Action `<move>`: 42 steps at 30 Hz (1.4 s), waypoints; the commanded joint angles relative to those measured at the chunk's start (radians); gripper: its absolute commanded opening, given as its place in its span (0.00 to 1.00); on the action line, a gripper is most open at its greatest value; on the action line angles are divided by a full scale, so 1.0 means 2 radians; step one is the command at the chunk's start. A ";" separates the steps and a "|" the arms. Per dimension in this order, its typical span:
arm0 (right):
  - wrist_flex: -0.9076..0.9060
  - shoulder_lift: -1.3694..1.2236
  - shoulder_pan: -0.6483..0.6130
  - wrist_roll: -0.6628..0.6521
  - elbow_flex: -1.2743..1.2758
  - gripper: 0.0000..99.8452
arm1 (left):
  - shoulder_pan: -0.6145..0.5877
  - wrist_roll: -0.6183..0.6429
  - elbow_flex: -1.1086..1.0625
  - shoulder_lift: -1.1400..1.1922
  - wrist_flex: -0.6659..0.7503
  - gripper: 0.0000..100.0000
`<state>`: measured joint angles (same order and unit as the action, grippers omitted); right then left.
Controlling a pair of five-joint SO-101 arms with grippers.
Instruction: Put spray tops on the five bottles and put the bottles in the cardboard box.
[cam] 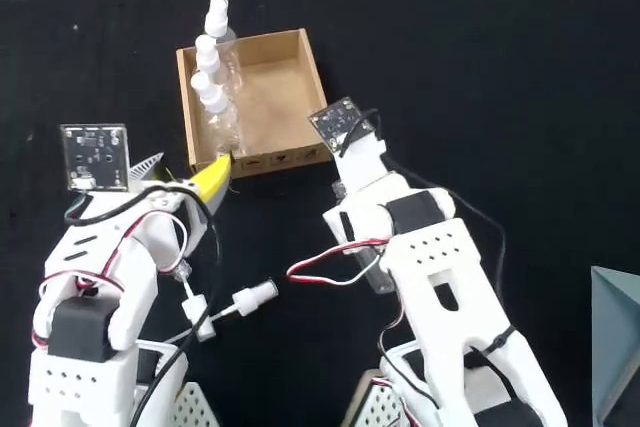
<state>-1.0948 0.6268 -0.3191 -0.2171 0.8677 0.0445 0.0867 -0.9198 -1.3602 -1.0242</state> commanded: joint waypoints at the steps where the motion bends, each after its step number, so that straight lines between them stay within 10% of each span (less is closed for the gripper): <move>1: 0.023 0.026 0.014 0.005 -0.030 0.10 | 0.008 -0.019 0.044 -0.003 -0.018 0.27; 42: 0.059 0.025 0.087 0.061 -0.026 0.10 | 0.130 -0.149 0.139 0.111 -0.176 0.27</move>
<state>-0.9981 0.6268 -0.1734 -0.1036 0.8677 0.2931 -0.1926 -0.7188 -1.2329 -1.3633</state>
